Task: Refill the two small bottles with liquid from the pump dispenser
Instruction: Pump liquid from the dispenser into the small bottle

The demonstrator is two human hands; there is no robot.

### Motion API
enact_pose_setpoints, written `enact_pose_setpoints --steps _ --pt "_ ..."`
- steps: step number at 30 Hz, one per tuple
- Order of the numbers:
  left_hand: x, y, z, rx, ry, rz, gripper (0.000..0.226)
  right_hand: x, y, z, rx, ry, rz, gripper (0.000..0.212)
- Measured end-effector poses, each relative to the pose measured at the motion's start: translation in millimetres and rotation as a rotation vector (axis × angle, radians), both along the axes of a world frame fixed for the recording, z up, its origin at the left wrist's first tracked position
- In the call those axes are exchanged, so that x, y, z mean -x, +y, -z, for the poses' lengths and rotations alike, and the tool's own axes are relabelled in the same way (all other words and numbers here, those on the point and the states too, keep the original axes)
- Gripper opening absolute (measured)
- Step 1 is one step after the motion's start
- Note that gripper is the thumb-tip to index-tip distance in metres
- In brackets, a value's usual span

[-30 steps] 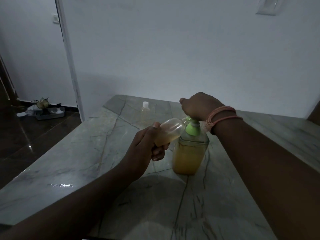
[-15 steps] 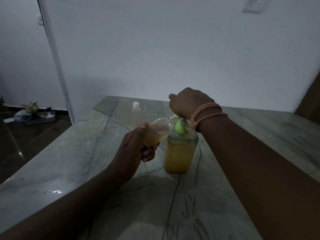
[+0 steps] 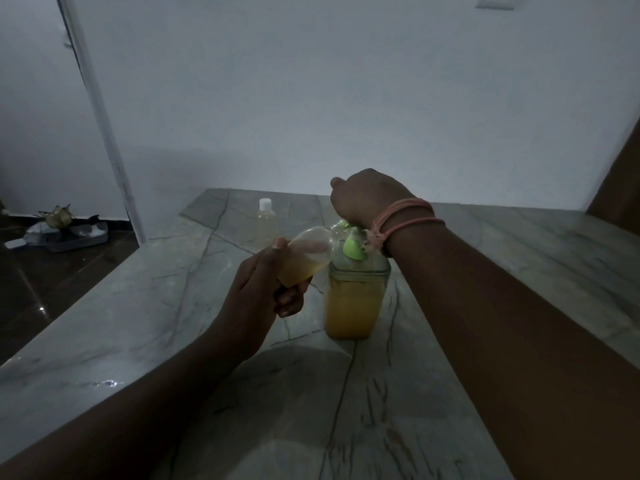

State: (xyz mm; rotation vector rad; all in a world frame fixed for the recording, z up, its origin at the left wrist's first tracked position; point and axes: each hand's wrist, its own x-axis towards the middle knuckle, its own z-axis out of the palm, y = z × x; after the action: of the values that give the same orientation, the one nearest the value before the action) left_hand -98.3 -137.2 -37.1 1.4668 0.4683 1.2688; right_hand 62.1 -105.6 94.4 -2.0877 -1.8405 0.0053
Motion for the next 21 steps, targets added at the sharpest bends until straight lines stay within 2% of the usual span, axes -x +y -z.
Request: enact_pose_setpoints --steps 3,5,11,14,21 --pt "0 1 1 0.006 0.006 -0.012 0.046 0 -5 5 -0.009 0.043 -0.002 0.035" --pt "-1 1 1 0.012 0.005 -0.021 0.048 -1 -6 6 -0.007 -0.001 -0.018 0.033" --pt "0 -1 -1 0.007 -0.005 -0.016 0.045 -2 5 1 -0.083 -0.037 0.106 0.037" --pt "1 1 1 0.002 -0.009 -0.007 0.043 -1 11 6 0.004 -0.049 0.021 0.039" --pt "0 0 1 0.009 0.001 -0.021 0.049 -1 5 3 0.041 -0.005 0.032 0.036"
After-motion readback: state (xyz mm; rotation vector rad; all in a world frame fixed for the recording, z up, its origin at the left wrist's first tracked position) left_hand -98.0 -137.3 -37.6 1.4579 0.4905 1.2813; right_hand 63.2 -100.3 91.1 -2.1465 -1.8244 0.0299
